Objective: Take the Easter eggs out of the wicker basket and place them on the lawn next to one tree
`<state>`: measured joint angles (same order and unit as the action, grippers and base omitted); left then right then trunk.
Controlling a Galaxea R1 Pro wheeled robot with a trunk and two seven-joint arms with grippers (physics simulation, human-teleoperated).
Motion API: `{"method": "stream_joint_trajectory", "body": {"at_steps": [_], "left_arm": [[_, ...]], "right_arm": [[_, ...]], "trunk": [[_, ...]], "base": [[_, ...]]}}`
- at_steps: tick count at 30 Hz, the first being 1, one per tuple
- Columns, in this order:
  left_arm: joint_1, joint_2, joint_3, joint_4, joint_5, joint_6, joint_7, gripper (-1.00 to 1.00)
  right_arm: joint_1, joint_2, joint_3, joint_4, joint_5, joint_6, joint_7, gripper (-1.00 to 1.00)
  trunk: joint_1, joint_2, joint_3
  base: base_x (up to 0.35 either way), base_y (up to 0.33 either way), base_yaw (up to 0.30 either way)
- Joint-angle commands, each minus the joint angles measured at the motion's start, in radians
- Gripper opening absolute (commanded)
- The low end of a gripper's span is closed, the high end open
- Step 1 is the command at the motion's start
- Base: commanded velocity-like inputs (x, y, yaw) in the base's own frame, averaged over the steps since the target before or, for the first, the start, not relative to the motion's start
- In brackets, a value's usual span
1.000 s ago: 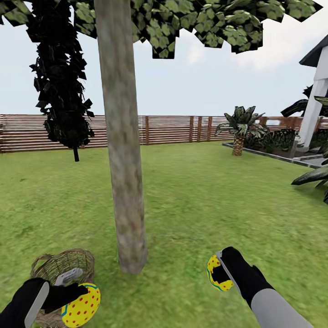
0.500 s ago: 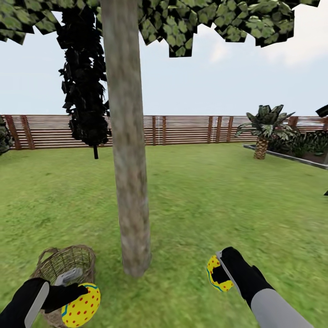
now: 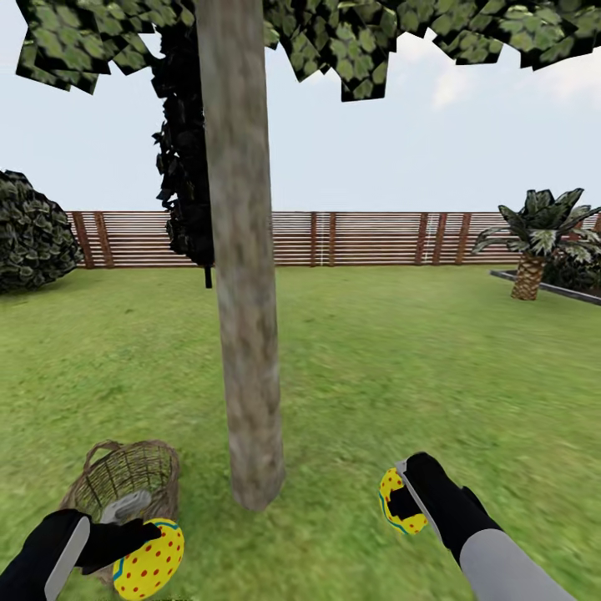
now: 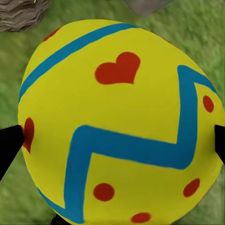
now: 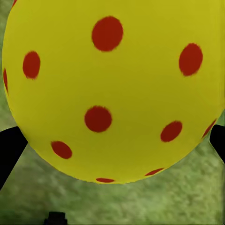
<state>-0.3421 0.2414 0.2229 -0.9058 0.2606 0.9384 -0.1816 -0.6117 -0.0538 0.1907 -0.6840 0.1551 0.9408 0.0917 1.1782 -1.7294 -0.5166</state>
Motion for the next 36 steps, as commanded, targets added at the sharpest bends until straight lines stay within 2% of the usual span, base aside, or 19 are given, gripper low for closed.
{"method": "stream_joint_trajectory", "body": {"at_steps": [1, 11, 12, 13, 14, 15, 20, 23, 27, 31, 34, 36], "left_arm": [[0.000, -0.001, 0.003, -0.001, -0.007, 0.005, -0.009, -1.00], [-0.001, 0.001, 0.002, -0.001, -0.007, 0.005, -0.009, -1.00], [-0.001, 0.019, 0.007, 0.001, -0.011, 0.006, -0.009, -1.00], [-0.001, 0.058, 0.007, 0.015, -0.021, 0.007, -0.009, -1.00], [-0.001, 0.080, 0.003, 0.035, -0.030, 0.008, -0.009, -1.00], [-0.001, 0.086, 0.002, 0.044, -0.034, 0.008, -0.009, -1.00], [-0.001, 0.088, 0.001, 0.047, -0.035, 0.008, -0.009, -1.00], [-0.001, 0.074, 0.001, 0.044, -0.035, 0.008, -0.009, -1.00], [-0.002, 0.076, 0.002, 0.045, -0.031, 0.009, -0.009, -1.00], [-0.028, 0.072, 0.003, 0.067, -0.032, 0.019, -0.010, -1.00], [-0.029, 0.064, 0.003, 0.074, -0.033, 0.022, -0.010, -1.00], [-0.029, 0.047, 0.002, 0.074, -0.034, 0.022, -0.010, -1.00]], "right_arm": [[0.000, -0.001, 0.004, -0.002, 0.011, 0.004, 0.010, -1.00], [0.000, 0.000, 0.005, -0.002, 0.011, 0.004, 0.010, -1.00], [0.000, -0.001, 0.005, -0.002, 0.011, 0.004, 0.010, -1.00], [0.000, -0.001, 0.004, -0.002, 0.011, 0.004, 0.010, -1.00], [0.000, -0.001, 0.004, -0.001, 0.011, 0.004, 0.010, -1.00], [0.000, 0.000, 0.005, 0.004, 0.011, 0.004, 0.010, -1.00], [0.000, 0.002, 0.017, 0.020, 0.011, 0.004, -0.004, -1.00], [0.000, 0.002, 0.024, 0.021, 0.011, 0.004, -0.006, -1.00], [0.000, 0.002, 0.024, 0.022, 0.011, 0.003, -0.006, -1.00], [0.000, 0.000, 0.023, 0.023, 0.010, 0.003, -0.006, -1.00], [0.000, -0.001, 0.022, 0.023, 0.009, 0.003, -0.006, -1.00], [0.000, -0.001, 0.020, 0.022, 0.009, 0.001, -0.006, -1.00]], "trunk": [[0.000, -0.001, -0.001], [0.000, -0.001, -0.001], [0.000, -0.001, -0.001], [0.000, -0.001, -0.001], [0.000, -0.001, -0.001], [0.000, -0.001, -0.001], [0.000, -0.001, -0.001], [0.000, -0.001, -0.001], [0.000, -0.001, -0.001], [0.000, -0.001, -0.001], [0.000, -0.001, -0.001], [0.000, -0.001, -0.001]], "base": [[0.100, -0.323, 0.266], [0.100, -0.323, 0.266], [0.123, -0.323, 0.266], [0.134, -0.323, 0.266], [0.139, -0.323, 0.266], [0.141, -0.323, 0.266], [0.142, -0.323, 0.266], [0.142, -0.323, 0.266], [0.142, -0.323, 0.266], [0.146, -0.323, 0.265], [0.146, -0.323, 0.208], [0.146, -0.323, 0.025]]}}
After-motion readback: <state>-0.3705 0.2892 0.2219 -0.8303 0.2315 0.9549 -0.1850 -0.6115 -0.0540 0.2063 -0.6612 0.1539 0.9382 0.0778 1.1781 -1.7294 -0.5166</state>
